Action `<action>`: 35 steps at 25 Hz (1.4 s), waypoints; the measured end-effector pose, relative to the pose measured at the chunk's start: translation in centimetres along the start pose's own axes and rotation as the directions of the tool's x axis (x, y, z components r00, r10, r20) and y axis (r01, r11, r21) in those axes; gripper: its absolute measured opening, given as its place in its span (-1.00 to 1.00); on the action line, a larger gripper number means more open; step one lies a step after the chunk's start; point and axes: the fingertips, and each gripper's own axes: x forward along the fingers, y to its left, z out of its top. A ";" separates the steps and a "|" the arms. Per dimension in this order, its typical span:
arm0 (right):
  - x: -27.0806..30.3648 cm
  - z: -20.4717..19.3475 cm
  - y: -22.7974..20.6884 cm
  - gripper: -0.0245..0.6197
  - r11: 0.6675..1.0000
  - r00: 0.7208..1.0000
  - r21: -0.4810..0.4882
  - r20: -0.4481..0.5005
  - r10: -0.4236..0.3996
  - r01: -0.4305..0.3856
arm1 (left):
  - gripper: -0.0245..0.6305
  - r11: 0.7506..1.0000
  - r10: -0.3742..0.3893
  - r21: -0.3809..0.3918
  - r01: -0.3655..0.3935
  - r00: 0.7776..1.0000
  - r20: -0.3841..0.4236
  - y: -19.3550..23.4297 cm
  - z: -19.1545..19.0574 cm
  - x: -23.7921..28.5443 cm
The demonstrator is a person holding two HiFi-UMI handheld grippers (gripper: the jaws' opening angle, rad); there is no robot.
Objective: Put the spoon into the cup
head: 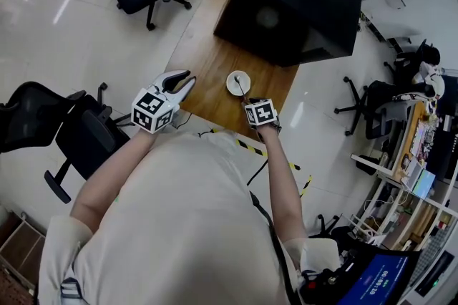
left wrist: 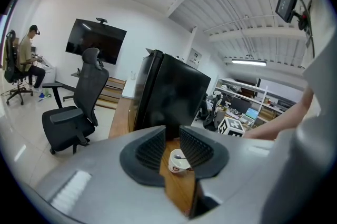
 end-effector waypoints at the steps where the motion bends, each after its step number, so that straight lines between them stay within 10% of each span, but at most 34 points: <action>1: 0.0 0.1 0.0 -0.53 1.000 1.000 -0.001 -0.004 0.000 0.000 | -0.67 1.000 0.002 -0.002 -0.002 1.000 0.001 0.1 0.0 -0.1; 35: 3.0 0.4 -1.3 -0.53 0.996 0.999 0.081 -0.034 0.037 -0.035 | -0.67 1.000 0.027 -0.017 -0.026 1.000 0.006 0.6 -0.3 -1.0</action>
